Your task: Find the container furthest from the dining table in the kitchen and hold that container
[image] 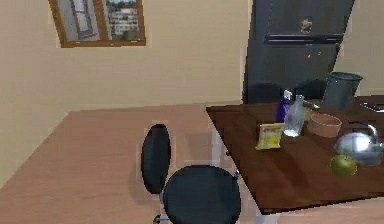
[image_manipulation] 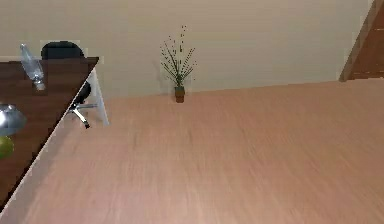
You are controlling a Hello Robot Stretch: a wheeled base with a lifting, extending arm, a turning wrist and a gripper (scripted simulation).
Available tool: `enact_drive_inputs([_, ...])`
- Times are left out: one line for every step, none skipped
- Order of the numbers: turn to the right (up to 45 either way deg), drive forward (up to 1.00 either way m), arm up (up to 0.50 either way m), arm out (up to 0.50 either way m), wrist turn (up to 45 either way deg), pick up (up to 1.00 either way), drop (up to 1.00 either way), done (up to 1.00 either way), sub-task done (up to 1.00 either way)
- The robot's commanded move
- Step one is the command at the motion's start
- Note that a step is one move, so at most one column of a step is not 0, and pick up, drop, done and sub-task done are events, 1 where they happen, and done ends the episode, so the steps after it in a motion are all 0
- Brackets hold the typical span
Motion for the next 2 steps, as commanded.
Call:
enact_drive_inputs([45.0,0.0,0.0,0.0,0.0,0.0,0.0,0.0,0.0])
enact_drive_inputs([45.0,0.0,0.0,0.0,0.0,0.0,0.0,0.0,0.0])
